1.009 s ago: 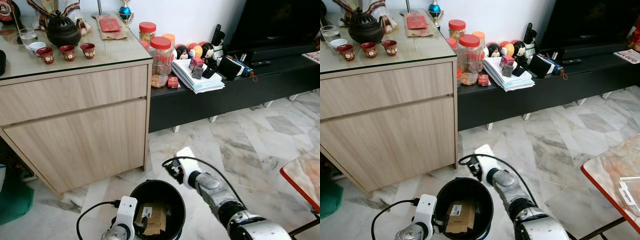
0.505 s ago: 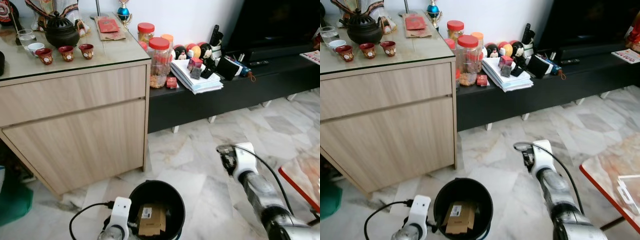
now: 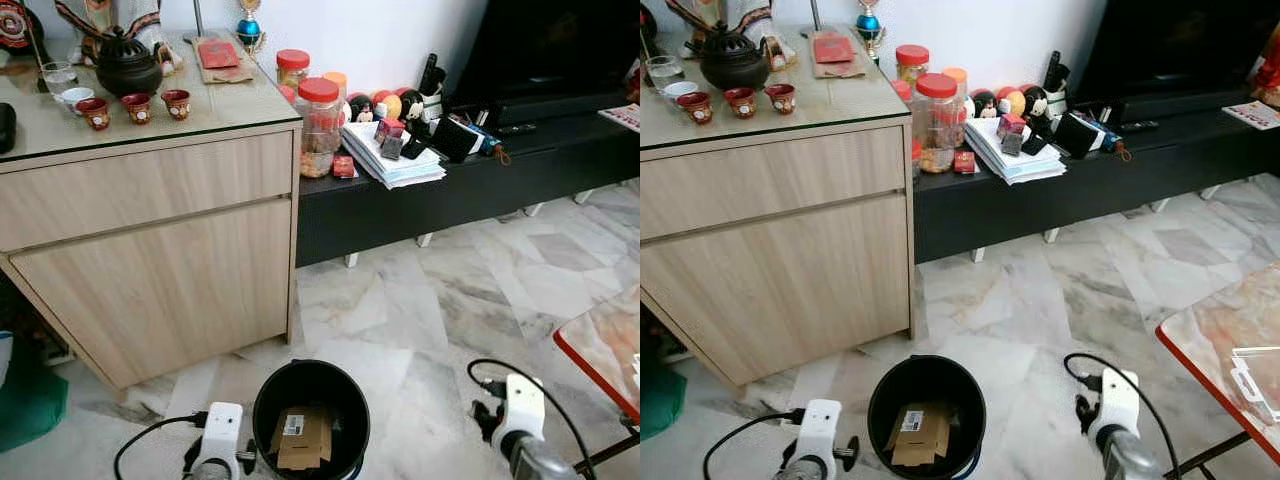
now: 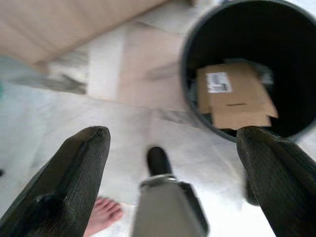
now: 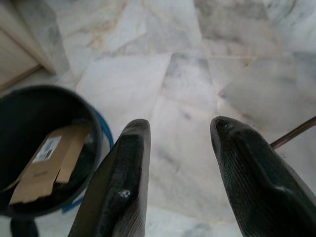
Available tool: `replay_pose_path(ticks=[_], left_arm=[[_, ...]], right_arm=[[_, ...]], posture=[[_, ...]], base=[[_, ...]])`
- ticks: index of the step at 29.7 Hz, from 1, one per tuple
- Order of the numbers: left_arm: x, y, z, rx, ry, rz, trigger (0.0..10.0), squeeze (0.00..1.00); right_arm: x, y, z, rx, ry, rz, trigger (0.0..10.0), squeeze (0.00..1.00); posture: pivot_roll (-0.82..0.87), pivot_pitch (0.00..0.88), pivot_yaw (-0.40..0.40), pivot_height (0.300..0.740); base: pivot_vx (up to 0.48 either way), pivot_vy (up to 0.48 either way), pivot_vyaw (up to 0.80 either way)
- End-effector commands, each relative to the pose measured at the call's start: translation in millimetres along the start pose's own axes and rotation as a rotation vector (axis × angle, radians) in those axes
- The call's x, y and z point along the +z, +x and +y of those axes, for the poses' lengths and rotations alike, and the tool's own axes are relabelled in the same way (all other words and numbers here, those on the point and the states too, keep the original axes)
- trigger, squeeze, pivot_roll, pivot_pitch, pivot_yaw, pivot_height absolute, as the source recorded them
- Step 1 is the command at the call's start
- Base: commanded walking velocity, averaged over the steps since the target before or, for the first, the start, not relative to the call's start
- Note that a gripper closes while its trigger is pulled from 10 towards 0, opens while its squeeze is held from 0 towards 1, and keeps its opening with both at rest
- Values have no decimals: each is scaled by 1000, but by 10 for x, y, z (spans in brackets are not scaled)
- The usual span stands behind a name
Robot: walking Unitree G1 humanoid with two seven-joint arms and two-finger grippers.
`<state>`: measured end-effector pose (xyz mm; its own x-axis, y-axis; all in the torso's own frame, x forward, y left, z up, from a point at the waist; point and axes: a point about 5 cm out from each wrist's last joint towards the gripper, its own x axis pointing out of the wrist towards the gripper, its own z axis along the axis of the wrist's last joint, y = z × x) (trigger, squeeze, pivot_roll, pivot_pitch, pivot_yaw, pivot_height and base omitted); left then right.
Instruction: Picking trash to rubbish bin
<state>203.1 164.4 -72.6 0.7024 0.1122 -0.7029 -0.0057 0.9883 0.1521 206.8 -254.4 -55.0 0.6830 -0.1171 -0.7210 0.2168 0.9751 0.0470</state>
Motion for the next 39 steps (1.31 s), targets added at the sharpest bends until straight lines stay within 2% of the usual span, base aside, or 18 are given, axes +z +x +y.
replay_pose_path(ticks=[1, 7, 11, 15, 22, 39], left_arm=[[-36, -14, 64, 52, -33, -6, 10000, 0], [-96, -32, 182, 108, -49, 0, 10000, 0], [-134, -45, 194, 113, -54, 7, 10000, 0], [-168, -55, 129, 88, -43, 24, 10000, 0], [-133, -46, 4, 33, -32, 25, 10000, 0], [-172, -56, -3, 16, -14, 39, 10000, 0]], right_arm=[[-179, -38, -36, -27, 8, 69, 10000, 0], [-355, -75, 2, -25, 23, 116, 10000, 0], [-401, -87, 10, -30, 39, 120, 10000, 0], [-399, -89, 5, -39, 71, 107, 10000, 0], [-383, -88, -12, -52, 70, 99, 10000, 0], [-390, -87, 4, -51, 68, 100, 10000, 0]], posture=[[-60, 41, -100, 740], [-38, 58, -102, 740], [-39, 60, -99, 740], [-48, 60, -97, 740], [-50, 56, -98, 740], [-57, 29, -93, 740]], base=[[0, 0, 0], [0, 0, 0], [0, 0, 0], [0, 0, 0], [0, 0, 0], [0, 0, 0]])
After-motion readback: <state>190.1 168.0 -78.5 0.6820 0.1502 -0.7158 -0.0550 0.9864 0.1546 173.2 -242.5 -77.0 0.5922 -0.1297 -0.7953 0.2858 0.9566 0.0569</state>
